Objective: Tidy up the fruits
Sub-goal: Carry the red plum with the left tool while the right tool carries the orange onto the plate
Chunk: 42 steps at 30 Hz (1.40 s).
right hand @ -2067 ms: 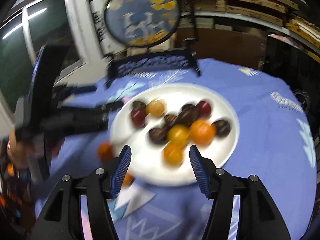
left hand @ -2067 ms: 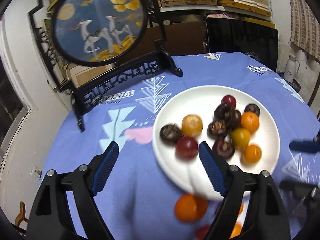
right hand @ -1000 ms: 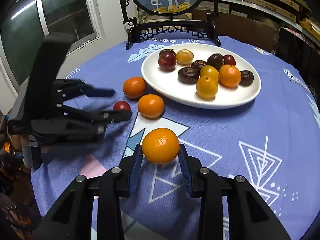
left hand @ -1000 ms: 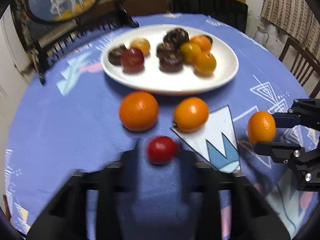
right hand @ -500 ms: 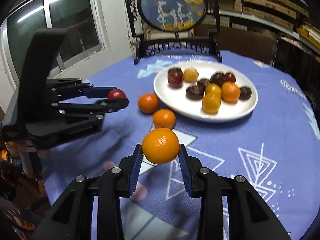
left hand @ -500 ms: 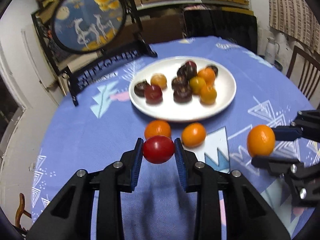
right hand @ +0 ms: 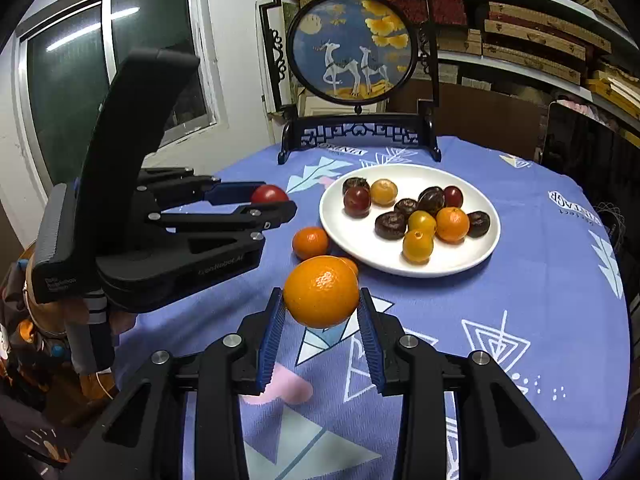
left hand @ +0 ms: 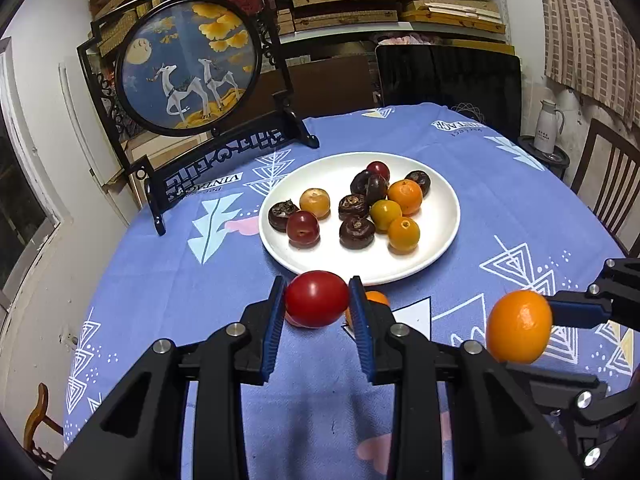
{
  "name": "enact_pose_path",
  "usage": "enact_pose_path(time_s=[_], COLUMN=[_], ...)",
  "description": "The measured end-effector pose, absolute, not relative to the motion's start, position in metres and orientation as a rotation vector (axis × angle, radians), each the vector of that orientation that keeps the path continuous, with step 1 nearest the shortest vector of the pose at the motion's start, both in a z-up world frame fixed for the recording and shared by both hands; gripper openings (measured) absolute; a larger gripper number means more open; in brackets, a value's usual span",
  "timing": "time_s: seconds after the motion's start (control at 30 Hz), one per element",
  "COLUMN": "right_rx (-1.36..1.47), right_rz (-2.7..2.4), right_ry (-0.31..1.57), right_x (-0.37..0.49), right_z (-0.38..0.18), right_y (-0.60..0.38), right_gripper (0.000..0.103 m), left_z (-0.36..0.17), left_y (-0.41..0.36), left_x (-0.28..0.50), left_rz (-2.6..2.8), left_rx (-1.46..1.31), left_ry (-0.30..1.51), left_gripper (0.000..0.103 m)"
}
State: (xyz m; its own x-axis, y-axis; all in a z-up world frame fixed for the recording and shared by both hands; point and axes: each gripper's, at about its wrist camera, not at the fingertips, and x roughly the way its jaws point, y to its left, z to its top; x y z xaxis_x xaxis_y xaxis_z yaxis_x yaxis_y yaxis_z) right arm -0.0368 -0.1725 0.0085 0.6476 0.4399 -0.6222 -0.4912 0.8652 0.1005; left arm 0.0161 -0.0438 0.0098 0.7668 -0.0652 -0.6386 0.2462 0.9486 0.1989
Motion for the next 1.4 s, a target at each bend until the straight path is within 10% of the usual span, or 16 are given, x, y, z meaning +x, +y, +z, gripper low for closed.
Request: enact_pose_path(time_s=[1.4], right_rx=[0.007], right_rz=[0.353], right_ry=[0.706], right_x=[0.149], right_z=[0.017], right_y=[-0.188], right_gripper=[0.037], left_z=[0.01], left_y=[-0.05], left_x=[0.148], left_rz=[-0.179], left_rx=[0.239], left_ry=[0.708], left_gripper=[0.031])
